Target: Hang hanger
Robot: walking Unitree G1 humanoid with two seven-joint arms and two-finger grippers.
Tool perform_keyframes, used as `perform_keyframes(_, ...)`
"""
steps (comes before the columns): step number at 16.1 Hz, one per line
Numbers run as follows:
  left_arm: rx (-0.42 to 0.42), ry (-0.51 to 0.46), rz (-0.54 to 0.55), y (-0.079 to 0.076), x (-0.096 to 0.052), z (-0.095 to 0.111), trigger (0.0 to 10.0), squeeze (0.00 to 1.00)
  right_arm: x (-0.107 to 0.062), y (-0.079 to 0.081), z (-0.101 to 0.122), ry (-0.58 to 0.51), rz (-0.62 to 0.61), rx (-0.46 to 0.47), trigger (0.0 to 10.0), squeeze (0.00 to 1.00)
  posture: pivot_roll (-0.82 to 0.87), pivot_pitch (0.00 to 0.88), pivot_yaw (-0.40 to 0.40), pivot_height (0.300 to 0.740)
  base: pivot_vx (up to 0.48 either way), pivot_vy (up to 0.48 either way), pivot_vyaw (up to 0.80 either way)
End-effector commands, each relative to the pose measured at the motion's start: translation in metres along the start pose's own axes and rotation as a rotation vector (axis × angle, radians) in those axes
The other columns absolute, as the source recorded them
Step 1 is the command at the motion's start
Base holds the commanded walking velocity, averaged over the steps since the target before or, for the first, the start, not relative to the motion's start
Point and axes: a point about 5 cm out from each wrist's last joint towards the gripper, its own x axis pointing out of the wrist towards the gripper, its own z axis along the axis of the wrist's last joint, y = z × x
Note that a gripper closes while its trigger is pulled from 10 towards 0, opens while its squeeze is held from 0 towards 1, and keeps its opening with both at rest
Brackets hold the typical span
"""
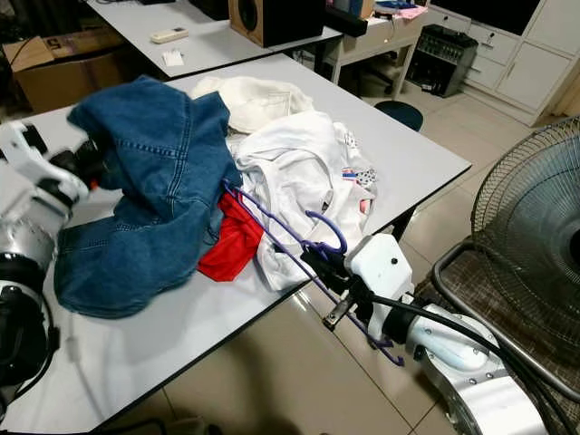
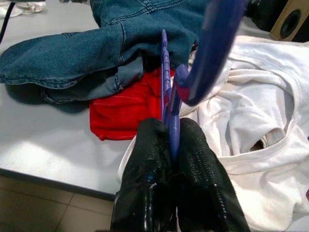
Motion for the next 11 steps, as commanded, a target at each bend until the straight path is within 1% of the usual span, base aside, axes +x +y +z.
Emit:
perform_keyframes(1, -0.007, -0.05, -0.036, -0.009, 0.007, 0.014, 0.0, 0.0, 0.001, -0.003, 0.002, -0.009, -0.011, -0.018, 10.0, 0.0, -0.07, 0.0, 0.035, 0.74, 0.0, 0.0, 0.0)
perform_keyframes(2, 0.012, -0.122, -0.039, -0.016, 0.011, 0.034, 0.0, 0.0, 0.005, -0.004, 0.013, -0.086, -0.007, 0.019, 10.0, 0.0, -0.06, 0.0, 0.036, 0.74, 0.0, 0.0, 0.0)
perform_keyframes(3, 0.04, -0.148, -0.04, -0.019, 0.013, 0.043, 0.0, 0.0, 0.007, -0.003, 0.018, -0.111, 0.013, 0.03, 10.0, 0.0, -0.06, 0.0, 0.036, 0.74, 0.0, 0.0, 0.0)
perform_keyframes(4, 0.089, -0.194, -0.056, -0.027, 0.017, 0.057, 0.0, 0.0, 0.011, 0.001, 0.022, -0.132, 0.063, 0.032, 10.0, 0.0, -0.05, 0.0, 0.029, 0.74, 0.0, 0.0, 0.0)
perform_keyframes(6, 0.172, -0.284, -0.165, -0.058, 0.024, 0.09, 0.0, 0.0, 0.025, 0.008, 0.034, -0.191, 0.159, 0.021, 10.0, 0.0, -0.03, 0.0, 0.018, 0.74, 0.0, 0.0, 0.0)
perform_keyframes(7, 0.177, -0.293, -0.177, -0.061, 0.025, 0.094, 0.0, 0.0, 0.027, 0.008, 0.036, -0.2, 0.169, 0.017, 10.0, 0.0, -0.03, 0.0, 0.018, 0.74, 0.0, 0.0, 0.0)
perform_keyframes(8, 0.195, -0.314, -0.189, -0.067, 0.026, 0.101, 0.0, 0.0, 0.032, 0.009, 0.041, -0.217, 0.19, 0.01, 10.0, 0.0, -0.03, 0.0, 0.017, 0.74, 0.0, 0.0, 0.0)
perform_keyframes(9, 0.195, -0.387, -0.188, -0.076, 0.027, 0.12, 0.0, 0.0, 0.039, 0.008, 0.043, -0.215, 0.22, -0.011, 10.0, 0.0, -0.02, 0.0, 0.007, 0.74, 0.0, 0.0, 0.0)
perform_keyframes(10, 0.188, -0.433, -0.193, -0.08, 0.027, 0.132, 0.0, 0.0, 0.043, 0.008, 0.043, -0.206, 0.237, -0.026, 10.0, 0.0, -0.01, 0.0, 0.002, 0.74, 0.0, 0.0, 0.0)
perform_keyframes(11, 0.194, -0.479, -0.219, -0.089, 0.025, 0.148, 0.0, 0.0, 0.049, 0.007, 0.039, -0.175, 0.246, -0.041, 10.0, 0.0, 0.0, 0.0, -0.005, 0.74, 0.0, 0.0, 0.0)
